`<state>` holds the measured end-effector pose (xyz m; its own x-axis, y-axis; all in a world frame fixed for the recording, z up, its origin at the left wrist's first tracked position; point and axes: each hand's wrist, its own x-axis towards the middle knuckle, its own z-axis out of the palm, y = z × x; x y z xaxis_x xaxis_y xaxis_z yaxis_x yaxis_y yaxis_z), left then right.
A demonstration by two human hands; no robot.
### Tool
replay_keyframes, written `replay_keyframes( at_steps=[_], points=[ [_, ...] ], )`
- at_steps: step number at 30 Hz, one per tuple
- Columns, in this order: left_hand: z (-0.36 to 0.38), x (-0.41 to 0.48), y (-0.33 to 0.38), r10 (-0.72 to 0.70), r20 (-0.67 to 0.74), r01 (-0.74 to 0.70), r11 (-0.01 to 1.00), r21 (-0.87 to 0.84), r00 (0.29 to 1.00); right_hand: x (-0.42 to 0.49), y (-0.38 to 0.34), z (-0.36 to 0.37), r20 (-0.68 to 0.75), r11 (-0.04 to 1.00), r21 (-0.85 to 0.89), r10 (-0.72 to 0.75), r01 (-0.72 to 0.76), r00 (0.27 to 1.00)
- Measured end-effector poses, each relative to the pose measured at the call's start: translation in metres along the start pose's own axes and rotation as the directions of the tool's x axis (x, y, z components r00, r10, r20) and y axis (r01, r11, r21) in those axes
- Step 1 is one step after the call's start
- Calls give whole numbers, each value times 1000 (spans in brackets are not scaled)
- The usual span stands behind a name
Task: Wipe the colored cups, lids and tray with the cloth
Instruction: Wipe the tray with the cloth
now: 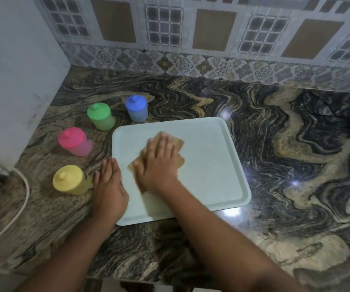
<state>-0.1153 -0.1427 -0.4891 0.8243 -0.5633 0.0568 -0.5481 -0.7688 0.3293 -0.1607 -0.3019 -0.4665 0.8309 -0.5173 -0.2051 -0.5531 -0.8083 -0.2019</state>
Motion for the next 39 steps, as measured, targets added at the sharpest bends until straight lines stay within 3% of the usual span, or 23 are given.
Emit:
replay_keyframes(
  at_steps=[3,5,8,10,12,14,17,19,21,23,26,29,31,34,36,39],
  points=[
    [-1,1,0,5,-2,-5,1000,10,1000,-61,2,10,33,969,23,-246,245,969],
    [-1,1,2,18,-1,-18,1000,25,1000,-88,44,14,-14,967,48,-249,249,968],
    [-2,1,4,26,-3,-25,999,27,1000,-85,112,-2,-59,999,3,40,-40,997],
    [-3,0,5,17,8,-18,999,34,1000,-51,126,-20,9,958,-5,286,-286,958],
    [-4,1,6,19,5,-19,999,48,1000,-8,108,-29,-18,922,11,388,-388,921],
    [-4,1,5,15,16,-16,998,60,1000,20,68,-26,-15,942,40,335,-334,942],
    [-3,1,4,6,25,-7,999,50,1000,-2,2,-2,2,998,37,44,-45,999],
    [-3,1,4,2,20,-3,999,42,1000,-45,-10,10,24,983,45,-179,177,984],
    [-4,0,5,-3,24,2,999,40,1000,-72,19,18,-26,949,42,-310,311,950],
    [-5,0,6,1,22,-2,999,45,1000,-77,66,11,-52,965,-9,-264,263,963],
    [-7,0,8,-1,18,0,997,72,1000,-44,114,-16,9,1000,-22,-7,7,1000],
    [-6,0,6,-2,29,-1,996,89,1000,6,87,-26,-12,978,-36,207,-208,978],
    [-5,-1,5,-7,41,3,996,90,999,20,37,-18,-10,991,-24,131,-132,991],
    [-5,0,5,-13,39,10,997,72,999,-19,-22,7,29,983,6,-183,183,983],
    [-5,0,5,-15,34,13,998,57,999,-63,-7,15,3,944,24,-329,329,944],
    [-5,-1,7,-14,11,14,999,43,1000,-95,69,10,-31,959,26,-281,282,959]
  ],
)
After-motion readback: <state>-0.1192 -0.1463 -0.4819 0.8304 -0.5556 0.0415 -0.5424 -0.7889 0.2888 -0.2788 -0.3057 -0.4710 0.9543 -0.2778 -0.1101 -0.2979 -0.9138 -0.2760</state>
